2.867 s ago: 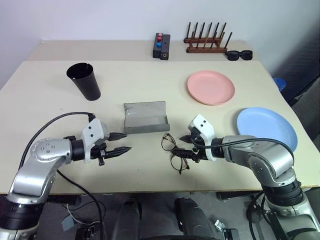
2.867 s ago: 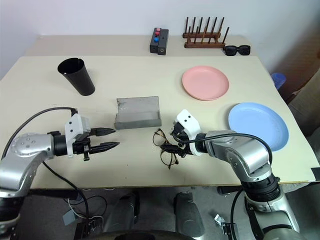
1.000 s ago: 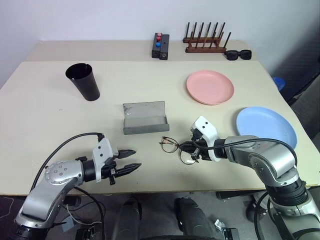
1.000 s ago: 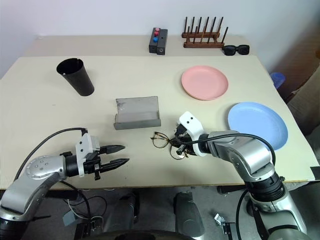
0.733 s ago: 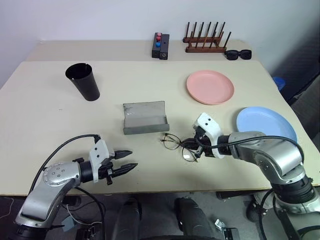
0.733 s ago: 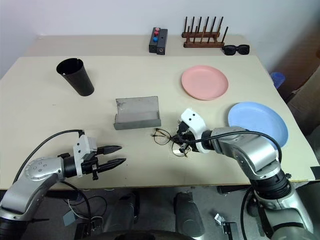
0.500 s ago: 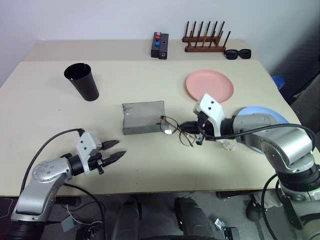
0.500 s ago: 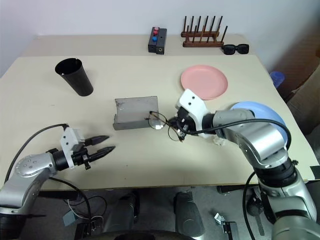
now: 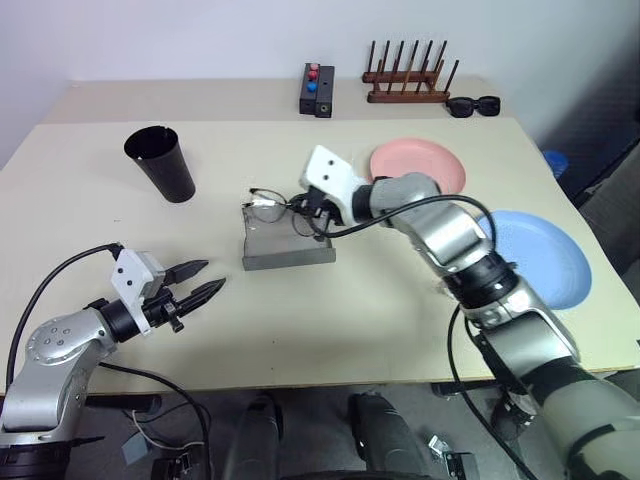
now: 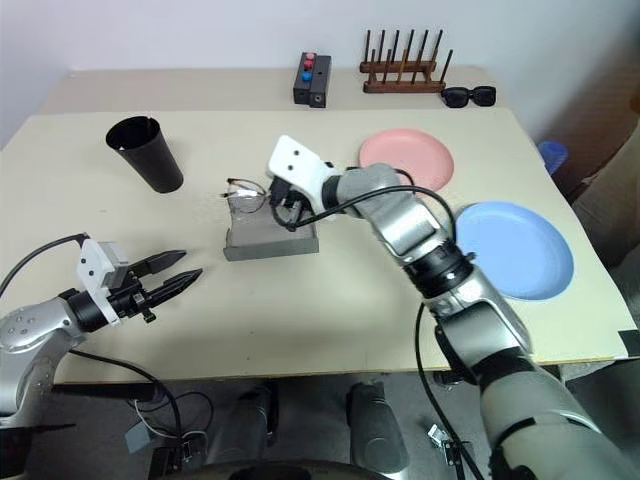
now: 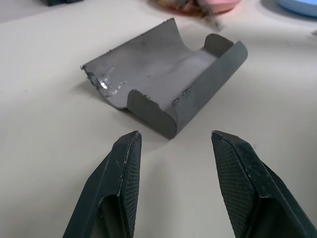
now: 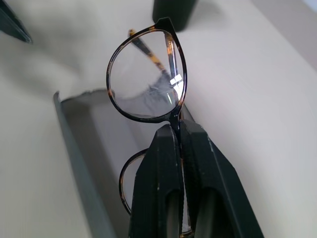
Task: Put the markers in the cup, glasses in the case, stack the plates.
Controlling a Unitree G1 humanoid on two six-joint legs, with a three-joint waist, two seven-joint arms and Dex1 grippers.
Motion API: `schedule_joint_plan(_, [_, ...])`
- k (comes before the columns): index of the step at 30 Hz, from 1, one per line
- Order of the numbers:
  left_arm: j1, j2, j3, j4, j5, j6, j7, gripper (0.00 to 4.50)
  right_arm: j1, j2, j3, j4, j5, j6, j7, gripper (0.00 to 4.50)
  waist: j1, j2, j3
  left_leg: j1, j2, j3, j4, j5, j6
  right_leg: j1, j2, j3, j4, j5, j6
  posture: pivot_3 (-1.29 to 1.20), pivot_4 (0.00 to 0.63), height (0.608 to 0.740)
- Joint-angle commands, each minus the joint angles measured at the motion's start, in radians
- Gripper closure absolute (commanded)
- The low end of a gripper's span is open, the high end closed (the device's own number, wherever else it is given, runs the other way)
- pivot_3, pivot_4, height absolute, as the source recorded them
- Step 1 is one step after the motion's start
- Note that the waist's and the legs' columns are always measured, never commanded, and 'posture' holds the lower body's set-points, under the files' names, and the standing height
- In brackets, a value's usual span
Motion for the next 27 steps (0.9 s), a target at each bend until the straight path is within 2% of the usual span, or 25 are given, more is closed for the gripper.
schedule_joint_plan(1, [0.016, -0.002, 0.028, -0.055, -0.020, 0.010, 0.020, 2.21, -0.049, 0.036, -0.006, 0.070, -0.049, -0.101, 0.033, 4.46, 0.002, 0.000, 0.000, 0.000, 0.000, 0.000, 0.000, 0.000, 0.000, 0.000, 0.000, 0.000, 0.000, 0.000, 0.000, 0.00, 0.150, 0.740])
schedule_joint_plan(8, [0.028, 0.008, 0.044, -0.097, -0.032, 0.053, 0.047, 2.21, -0.020, 0.036, 0.007, 0.145, -0.139, -0.191, 0.095, 4.46, 0.003, 0.000, 0.000, 0.000, 0.000, 0.000, 0.000, 0.000, 0.000, 0.000, 0.000, 0.000, 0.000, 0.000, 0.000, 0.00, 0.150, 0.740])
schedule_joint_plan(15, [-0.001, 0.012, 0.024, -0.102, -0.027, 0.081, 0.063, 2.21, 0.063, -0.041, 0.001, -0.008, -0.180, -0.094, 0.154, 4.46, 0.004, 0.000, 0.000, 0.000, 0.000, 0.000, 0.000, 0.000, 0.000, 0.000, 0.000, 0.000, 0.000, 0.000, 0.000, 0.00, 0.150, 0.740])
schedule_joint_plan(23, [-0.037, 0.005, -0.007, -0.081, -0.018, 0.084, 0.062, 2.21, 0.091, -0.027, -0.017, -0.046, -0.193, -0.023, 0.139, 4.46, 0.003, 0.000, 0.000, 0.000, 0.000, 0.000, 0.000, 0.000, 0.000, -0.001, 0.001, 0.000, 0.001, 0.000, 0.000, 0.00, 0.150, 0.740])
schedule_joint_plan(27, [-0.042, 0.007, -0.008, -0.080, -0.019, 0.089, 0.066, 2.21, 0.084, 0.000, -0.052, -0.053, -0.167, 0.006, 0.121, 3.12, 0.003, 0.000, 0.000, 0.000, 0.000, 0.000, 0.000, 0.000, 0.000, -0.001, 0.001, 0.000, 0.001, 0.000, 0.000, 0.00, 0.150, 0.740])
